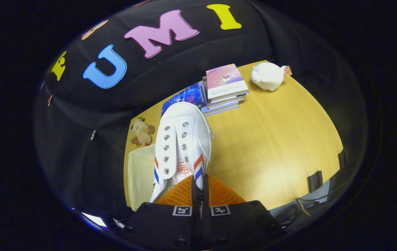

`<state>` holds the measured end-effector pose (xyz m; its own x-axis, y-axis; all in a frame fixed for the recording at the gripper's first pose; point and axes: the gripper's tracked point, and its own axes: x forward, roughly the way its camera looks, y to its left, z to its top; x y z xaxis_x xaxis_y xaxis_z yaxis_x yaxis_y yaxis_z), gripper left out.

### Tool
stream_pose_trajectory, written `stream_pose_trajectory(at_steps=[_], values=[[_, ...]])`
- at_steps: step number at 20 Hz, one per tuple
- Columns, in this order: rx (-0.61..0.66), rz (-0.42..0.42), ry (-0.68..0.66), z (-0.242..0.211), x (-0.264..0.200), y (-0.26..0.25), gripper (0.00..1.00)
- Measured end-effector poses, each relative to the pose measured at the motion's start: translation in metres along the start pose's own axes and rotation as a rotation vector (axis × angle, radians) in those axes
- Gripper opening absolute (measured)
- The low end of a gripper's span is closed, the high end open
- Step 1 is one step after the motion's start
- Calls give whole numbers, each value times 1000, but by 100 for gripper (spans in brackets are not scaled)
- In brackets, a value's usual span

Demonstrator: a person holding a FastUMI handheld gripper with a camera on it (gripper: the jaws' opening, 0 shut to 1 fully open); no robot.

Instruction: Open the storage box then place both shoes into the box .Put the left shoe in first, then the right shoe, with the right side of both shoes facing outward in a uniform manner.

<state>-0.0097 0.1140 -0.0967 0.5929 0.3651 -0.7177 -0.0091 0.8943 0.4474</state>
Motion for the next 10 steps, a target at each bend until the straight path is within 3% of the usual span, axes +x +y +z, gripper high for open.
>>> stream_pose_trajectory(at_steps=[6,10], values=[[-61,74,81,-43,29,81,5],[-123,53,141,-76,56,97,5]])
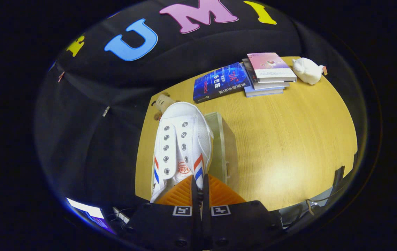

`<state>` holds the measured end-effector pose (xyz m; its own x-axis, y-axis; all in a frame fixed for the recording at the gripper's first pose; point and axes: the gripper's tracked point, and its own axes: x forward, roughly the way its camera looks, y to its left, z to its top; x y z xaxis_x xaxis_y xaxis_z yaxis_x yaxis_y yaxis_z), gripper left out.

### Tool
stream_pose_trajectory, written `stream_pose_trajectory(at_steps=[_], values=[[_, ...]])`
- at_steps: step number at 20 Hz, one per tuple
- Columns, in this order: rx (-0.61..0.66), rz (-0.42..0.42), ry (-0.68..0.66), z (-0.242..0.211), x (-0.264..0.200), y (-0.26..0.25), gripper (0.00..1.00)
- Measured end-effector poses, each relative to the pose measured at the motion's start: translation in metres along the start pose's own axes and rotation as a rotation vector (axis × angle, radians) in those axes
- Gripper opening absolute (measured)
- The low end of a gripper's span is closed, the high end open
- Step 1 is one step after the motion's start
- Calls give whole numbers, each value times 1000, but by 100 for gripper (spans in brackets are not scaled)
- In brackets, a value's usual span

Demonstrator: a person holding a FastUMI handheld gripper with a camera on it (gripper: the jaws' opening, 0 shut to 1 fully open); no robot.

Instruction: Open the storage box then place both shoes into the box .Put the left shoe in first, then the right shoe, with the right side of both shoes facing outward in a uniform manner.

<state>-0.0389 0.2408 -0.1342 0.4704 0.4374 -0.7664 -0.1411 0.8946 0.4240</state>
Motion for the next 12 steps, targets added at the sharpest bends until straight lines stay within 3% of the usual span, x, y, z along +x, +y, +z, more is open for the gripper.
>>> stream_pose_trajectory(at_steps=[3,8,12], values=[[-37,-45,33,-13,25,1,5],[-94,-191,47,-18,54,-18,5],[-122,-227,47,-22,62,-21,6]])
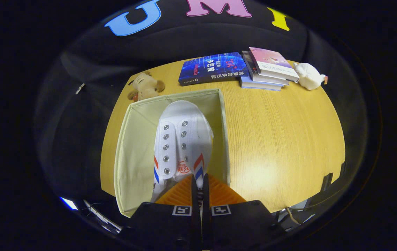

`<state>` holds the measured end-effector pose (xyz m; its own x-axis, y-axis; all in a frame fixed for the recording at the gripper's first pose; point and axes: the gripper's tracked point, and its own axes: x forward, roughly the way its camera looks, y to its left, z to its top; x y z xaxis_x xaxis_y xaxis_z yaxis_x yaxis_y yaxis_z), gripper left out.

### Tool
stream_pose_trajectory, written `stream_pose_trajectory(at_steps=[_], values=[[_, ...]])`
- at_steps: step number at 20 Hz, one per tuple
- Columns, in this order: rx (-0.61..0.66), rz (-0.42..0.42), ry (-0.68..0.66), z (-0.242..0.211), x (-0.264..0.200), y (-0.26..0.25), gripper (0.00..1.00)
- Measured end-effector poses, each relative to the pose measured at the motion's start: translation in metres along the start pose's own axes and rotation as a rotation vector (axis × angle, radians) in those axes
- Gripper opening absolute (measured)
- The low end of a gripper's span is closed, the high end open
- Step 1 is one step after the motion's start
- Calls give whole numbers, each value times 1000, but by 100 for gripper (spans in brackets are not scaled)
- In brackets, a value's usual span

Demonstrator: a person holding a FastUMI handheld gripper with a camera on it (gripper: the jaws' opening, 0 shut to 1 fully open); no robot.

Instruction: Open the storage box then place both shoes into the box .Put the left shoe in first, then the right shoe, with the right side of both shoes facing outward in a uniform manner.

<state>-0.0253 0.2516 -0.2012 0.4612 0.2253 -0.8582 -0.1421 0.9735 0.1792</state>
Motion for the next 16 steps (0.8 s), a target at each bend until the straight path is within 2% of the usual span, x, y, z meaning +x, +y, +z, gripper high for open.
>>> stream_pose_trajectory(at_steps=[2,3,5,7,11,16], values=[[-9,5,5,-3,1,5,11],[-7,25,-1,-3,-2,12,20],[2,67,-45,7,-11,26,46],[-25,72,-88,16,-26,28,71],[-81,42,-184,29,-56,12,99],[-111,-35,-335,53,-98,-34,99]])
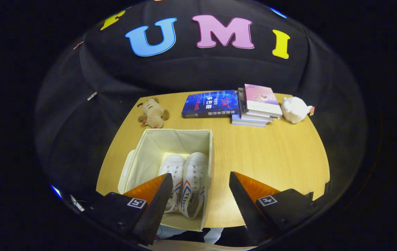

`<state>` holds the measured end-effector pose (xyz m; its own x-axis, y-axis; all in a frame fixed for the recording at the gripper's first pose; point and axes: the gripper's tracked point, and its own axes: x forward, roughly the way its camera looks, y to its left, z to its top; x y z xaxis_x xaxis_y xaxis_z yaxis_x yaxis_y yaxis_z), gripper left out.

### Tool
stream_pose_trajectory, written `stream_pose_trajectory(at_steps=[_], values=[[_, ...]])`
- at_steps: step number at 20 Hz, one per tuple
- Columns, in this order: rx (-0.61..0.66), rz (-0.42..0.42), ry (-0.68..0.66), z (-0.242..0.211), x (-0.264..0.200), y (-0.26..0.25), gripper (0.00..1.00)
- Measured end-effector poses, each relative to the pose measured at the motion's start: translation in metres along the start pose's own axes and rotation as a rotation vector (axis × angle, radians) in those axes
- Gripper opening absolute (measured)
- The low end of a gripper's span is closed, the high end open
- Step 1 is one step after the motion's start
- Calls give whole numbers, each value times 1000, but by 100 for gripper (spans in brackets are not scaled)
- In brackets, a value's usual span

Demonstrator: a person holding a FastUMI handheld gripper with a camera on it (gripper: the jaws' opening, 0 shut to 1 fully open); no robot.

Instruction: Open the storage box then place both shoes into the box .Put the left shoe in first, then the right shoe, with the right side of both shoes facing outward in a uniform manner.

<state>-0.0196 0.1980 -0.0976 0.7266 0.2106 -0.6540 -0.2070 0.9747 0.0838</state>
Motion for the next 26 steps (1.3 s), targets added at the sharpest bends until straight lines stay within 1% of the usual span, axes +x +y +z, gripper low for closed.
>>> stream_pose_trajectory(at_steps=[2,5,8,11,13,15,18,19,20,23,26], values=[[-21,-17,-72,18,-15,-16,99],[-53,-17,-197,49,-43,-41,99],[-92,-9,-378,89,-81,-70,99],[-84,16,-560,127,-121,-103,98],[-63,39,-644,144,-142,-127,98],[-51,73,-699,152,-158,-146,98],[-67,47,-802,166,-176,-176,98],[-73,50,-814,168,-180,-179,98],[-69,36,-812,167,-180,-184,98],[-50,21,-726,150,-151,-191,98],[-59,28,-656,139,-117,-181,99]])
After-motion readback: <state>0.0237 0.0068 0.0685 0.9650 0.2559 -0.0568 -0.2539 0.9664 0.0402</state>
